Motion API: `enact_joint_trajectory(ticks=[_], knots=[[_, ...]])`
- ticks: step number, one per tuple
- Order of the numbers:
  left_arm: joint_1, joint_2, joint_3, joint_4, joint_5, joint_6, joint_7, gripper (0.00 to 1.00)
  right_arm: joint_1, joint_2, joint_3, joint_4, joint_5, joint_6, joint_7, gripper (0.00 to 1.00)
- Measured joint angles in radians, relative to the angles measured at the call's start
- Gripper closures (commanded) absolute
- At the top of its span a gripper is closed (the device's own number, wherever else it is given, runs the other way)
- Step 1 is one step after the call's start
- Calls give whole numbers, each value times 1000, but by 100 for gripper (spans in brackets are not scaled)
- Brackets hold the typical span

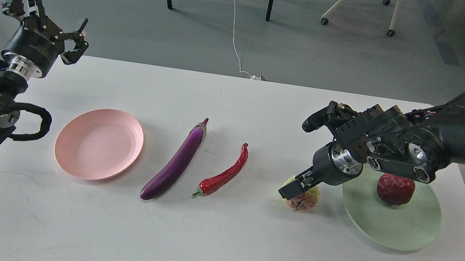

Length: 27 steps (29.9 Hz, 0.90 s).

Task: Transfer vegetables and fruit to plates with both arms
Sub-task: 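Reach the right gripper down to the yellow-green fig and grasp it, then carry the fig onto the green plate and release it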

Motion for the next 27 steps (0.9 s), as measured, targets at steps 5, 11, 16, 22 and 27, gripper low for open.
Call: enact_joint_trajectory(ticks=[5, 11, 16, 22, 27], knots=[[1, 4, 1, 0, 0, 0, -1, 2, 8, 1, -42, 12, -1, 3, 0, 50], [2, 9, 2, 1, 0, 0, -2, 2, 41, -22, -42, 19, -3, 5, 0, 51], [2, 12, 2, 2, -1, 0, -2, 2, 132, -72, -34, 60, 2, 4, -1, 51], [5, 25, 2, 1, -2, 0, -1, 2, 206, -221, -52, 218, -52, 6, -3, 51], [10, 28, 2, 1, -2, -1, 0, 2, 206, -344, -108, 249, -191, 7, -3, 50]])
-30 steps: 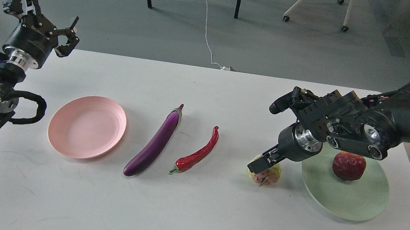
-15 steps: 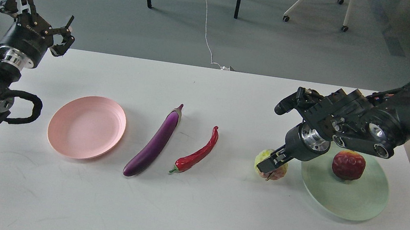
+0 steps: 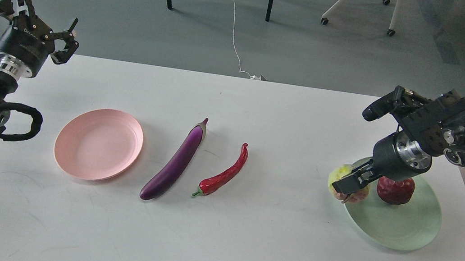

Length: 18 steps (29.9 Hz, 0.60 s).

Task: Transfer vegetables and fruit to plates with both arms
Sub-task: 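Carry the fig onto the green plate and release it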

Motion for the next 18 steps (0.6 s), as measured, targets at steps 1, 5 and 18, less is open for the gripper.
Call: enact_joint_trajectory(ticks=[1, 5, 18], knots=[[0, 0, 0, 0, 0, 0, 0, 2, -4, -19, -8, 1, -17, 0, 0, 49], [0, -7, 0, -1, 0, 0, 0, 2, -36, -61, -18, 1, -41, 0, -2, 41], [0, 9, 0, -6, 3, 0, 0, 2, -186, -91, 59, -91, -34, -14, -6, 3]])
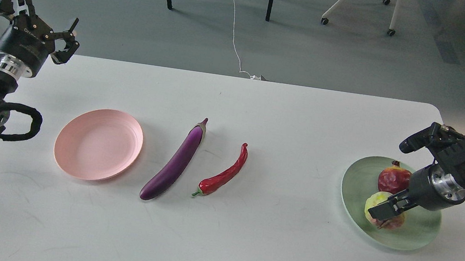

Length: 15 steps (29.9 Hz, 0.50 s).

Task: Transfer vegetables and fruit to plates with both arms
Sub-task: 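Carry the fig onto the green plate and release it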

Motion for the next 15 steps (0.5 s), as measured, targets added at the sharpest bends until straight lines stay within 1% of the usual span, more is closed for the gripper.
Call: enact_joint_trajectory(ticks=[6, 10, 12, 15], knots=[[0, -1, 0, 0, 0, 0, 1, 2, 10, -50, 38, 11, 3, 5, 0, 2], [-2, -3, 0, 0, -1, 6, 0, 2, 24, -63, 58, 11, 2, 6, 2, 2], [-8, -3, 0, 0, -1, 8, 1, 2, 30, -70, 99, 0, 2, 5, 2, 2], [-14, 2, 3, -1, 12, 8, 13, 2, 30, -81, 218, -40, 13, 4, 1, 2]])
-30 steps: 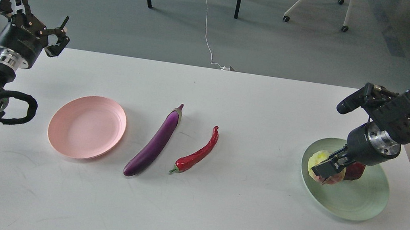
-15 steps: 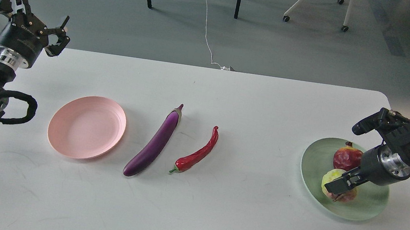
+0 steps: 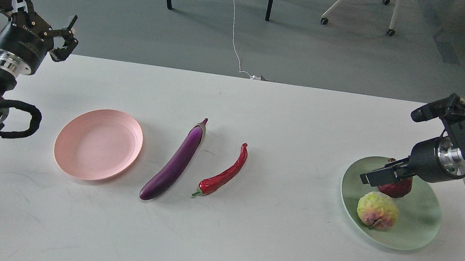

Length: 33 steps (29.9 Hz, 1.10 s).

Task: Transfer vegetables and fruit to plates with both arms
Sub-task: 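Lift the right gripper away and raise the left gripper, then grasp the purple eggplant with the left gripper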

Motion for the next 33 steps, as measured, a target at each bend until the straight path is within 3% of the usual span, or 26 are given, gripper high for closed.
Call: enact_joint_trajectory(ticks=[5, 10, 23, 29, 33], knots=[[-18, 42, 1, -19, 132, -5, 7, 2, -28, -12, 157, -46, 91, 8, 0, 2], [-36, 85, 1, -112, 339, -2, 7, 2, -79, -55, 296, -78, 191, 2, -1, 2], [-19, 128, 44, -402, 1129, 16, 7, 2, -490, -83, 862, -76, 386, -7, -6, 2], [-18, 124, 211, -453, 1434, 132, 7, 2, -626, -82, 997, -75, 606, -31, -6, 1], [-27, 120, 309, -456, 1605, 211, 11, 2, -684, -82, 1033, -79, 940, -43, -4, 1]])
